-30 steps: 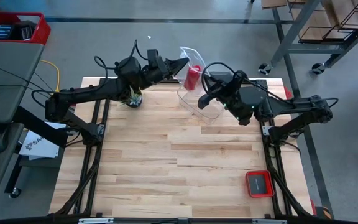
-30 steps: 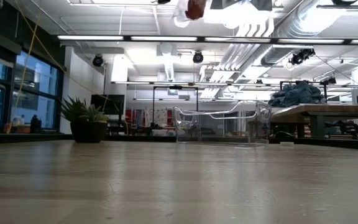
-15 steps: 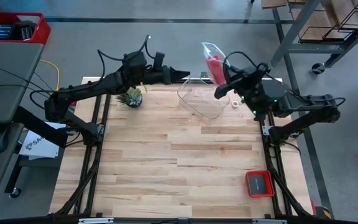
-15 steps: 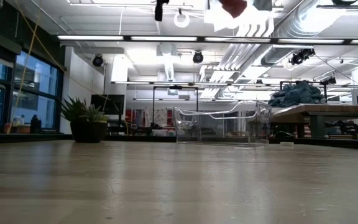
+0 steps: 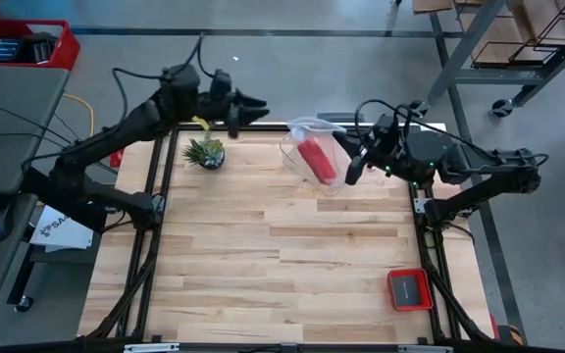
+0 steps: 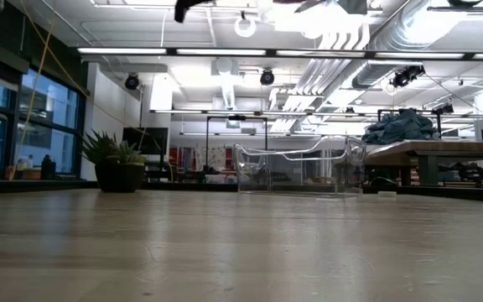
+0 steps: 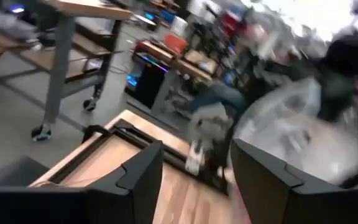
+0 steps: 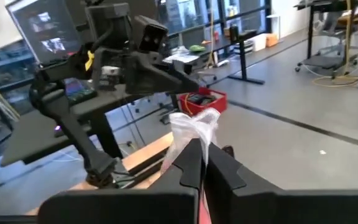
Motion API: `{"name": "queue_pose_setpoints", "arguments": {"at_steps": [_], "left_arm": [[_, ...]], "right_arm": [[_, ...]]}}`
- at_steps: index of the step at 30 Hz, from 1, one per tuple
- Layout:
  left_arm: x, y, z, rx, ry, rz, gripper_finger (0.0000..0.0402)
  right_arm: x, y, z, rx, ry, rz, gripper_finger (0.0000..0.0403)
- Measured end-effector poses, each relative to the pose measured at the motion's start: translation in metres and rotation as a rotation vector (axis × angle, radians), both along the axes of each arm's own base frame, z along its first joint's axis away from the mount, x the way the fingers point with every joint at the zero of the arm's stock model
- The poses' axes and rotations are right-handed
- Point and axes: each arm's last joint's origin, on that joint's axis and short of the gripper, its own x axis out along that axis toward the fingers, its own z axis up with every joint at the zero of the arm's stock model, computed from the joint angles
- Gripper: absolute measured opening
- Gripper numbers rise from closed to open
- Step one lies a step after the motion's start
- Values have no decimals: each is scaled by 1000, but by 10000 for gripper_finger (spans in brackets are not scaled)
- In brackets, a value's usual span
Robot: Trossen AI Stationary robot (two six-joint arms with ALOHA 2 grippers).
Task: Roll bandage
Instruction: Put the transparent zip bag into the transparent bin
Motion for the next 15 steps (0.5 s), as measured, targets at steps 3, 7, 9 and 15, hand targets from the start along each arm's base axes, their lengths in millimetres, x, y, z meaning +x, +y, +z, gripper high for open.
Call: {"name": "queue_pose_setpoints", "arguments": {"at_steps": [3,7,9,15], "left_arm": [[-13,-14,5,121,44,-99,201],[-21,-41,9,295,96,-220,223],[-22,-50,9,376,115,-244,230],[-13,-59,8,511,158,-170,241]], "right_arm": [[1,-3,2,8,-20,31,0],[4,-7,6,24,-64,115,0],[5,-8,8,30,-88,159,0],[10,-7,14,58,-168,328,0]]}}
